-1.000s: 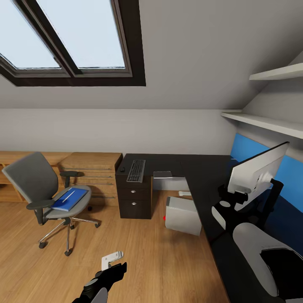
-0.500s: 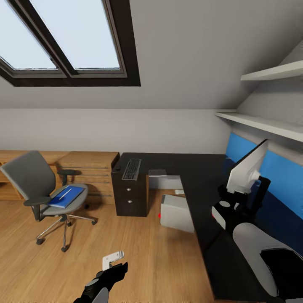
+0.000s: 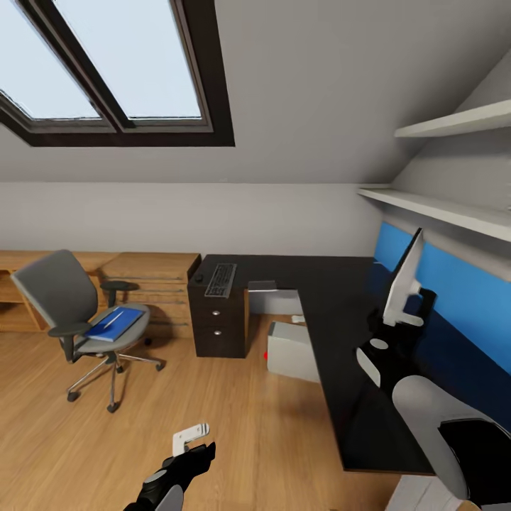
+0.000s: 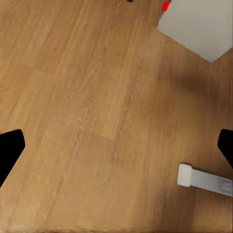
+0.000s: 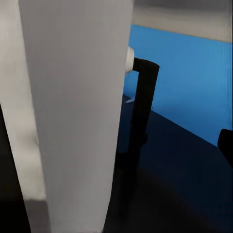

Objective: In the bedroom, organize the workspace by keeping the computer under the desk, ensuring the monitor is on the desk, placing the keyboard on the desk next to the monitor, placing the mouse on the desk next to the keyboard, moving the folder from the swivel chair onto the desk next to the mouse, stacking the notebook on top of the folder with the pen on top of the notebook, and positioning the swivel chair next to the desk.

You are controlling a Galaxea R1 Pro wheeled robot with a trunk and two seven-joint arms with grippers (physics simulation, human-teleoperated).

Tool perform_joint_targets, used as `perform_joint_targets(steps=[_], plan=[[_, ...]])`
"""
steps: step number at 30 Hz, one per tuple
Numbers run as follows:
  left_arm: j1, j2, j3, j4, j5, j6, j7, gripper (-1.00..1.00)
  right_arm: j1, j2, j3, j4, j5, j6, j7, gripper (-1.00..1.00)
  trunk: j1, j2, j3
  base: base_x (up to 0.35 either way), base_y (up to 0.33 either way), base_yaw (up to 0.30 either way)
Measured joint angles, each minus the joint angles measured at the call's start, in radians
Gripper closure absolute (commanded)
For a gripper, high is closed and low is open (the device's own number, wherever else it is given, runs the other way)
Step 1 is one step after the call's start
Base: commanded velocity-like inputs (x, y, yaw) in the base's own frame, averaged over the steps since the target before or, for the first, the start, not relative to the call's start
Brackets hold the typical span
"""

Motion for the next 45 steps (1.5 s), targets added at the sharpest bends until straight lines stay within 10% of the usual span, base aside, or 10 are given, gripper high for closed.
perform_joint_targets(steps=[45], plan=[[0.000,0.001,0.002,0.000,0.000,0.000,0.000,-1.00,0.000,0.005,0.005,-0.005,0.000,-0.007,0.006,-1.00,-0.001,0.000,0.000,-0.080,-0.147,0.000]])
